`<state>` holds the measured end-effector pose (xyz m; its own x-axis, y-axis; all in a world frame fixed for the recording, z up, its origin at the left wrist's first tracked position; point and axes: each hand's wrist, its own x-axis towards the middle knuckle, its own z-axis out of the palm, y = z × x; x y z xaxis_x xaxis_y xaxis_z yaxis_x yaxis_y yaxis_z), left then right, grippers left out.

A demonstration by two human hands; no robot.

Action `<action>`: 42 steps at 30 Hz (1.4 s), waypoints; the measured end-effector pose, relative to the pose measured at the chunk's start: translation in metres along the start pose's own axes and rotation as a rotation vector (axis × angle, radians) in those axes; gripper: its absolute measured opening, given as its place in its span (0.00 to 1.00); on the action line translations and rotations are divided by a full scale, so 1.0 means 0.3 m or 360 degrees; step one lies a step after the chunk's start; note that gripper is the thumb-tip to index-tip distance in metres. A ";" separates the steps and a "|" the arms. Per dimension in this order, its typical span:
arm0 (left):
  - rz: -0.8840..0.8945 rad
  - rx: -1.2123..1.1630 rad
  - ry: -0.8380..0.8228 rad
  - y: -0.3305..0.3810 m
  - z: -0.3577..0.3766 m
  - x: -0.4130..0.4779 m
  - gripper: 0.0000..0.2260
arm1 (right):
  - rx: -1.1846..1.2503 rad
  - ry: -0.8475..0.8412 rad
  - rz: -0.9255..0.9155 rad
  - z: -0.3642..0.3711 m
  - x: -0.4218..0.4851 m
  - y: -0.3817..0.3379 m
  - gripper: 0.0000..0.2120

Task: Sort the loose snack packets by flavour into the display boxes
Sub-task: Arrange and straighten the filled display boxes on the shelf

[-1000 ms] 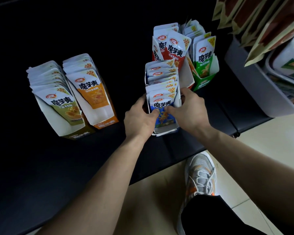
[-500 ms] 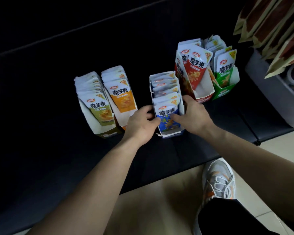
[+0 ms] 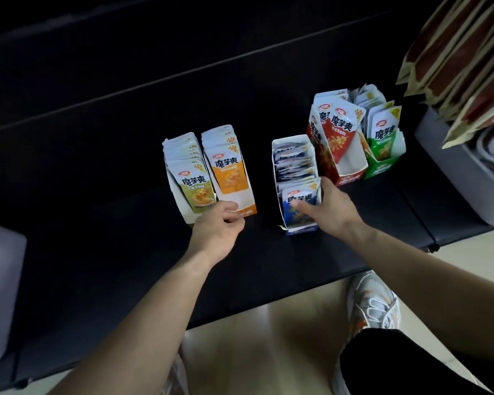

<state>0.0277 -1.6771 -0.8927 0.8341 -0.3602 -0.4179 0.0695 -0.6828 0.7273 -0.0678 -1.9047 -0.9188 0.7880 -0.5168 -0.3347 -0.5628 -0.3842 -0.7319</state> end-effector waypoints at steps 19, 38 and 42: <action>0.0757 0.0275 0.0148 0.308 0.139 0.264 0.31 | 0.0064 0.0139 -0.0184 0.020 0.069 0.014 0.33; 0.0722 0.0538 0.0281 0.371 0.133 0.408 0.10 | 0.0103 0.0305 -0.0203 0.015 0.113 0.000 0.27; 0.0680 0.0472 0.0202 0.363 0.120 0.414 0.10 | 0.0139 0.0276 -0.0266 0.015 0.097 0.000 0.27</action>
<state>0.1191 -1.8191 -0.8849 0.8151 -0.5782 -0.0360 -0.4330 -0.6493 0.6252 -0.0437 -1.9164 -0.9312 0.8094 -0.5780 -0.1037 -0.3988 -0.4115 -0.8195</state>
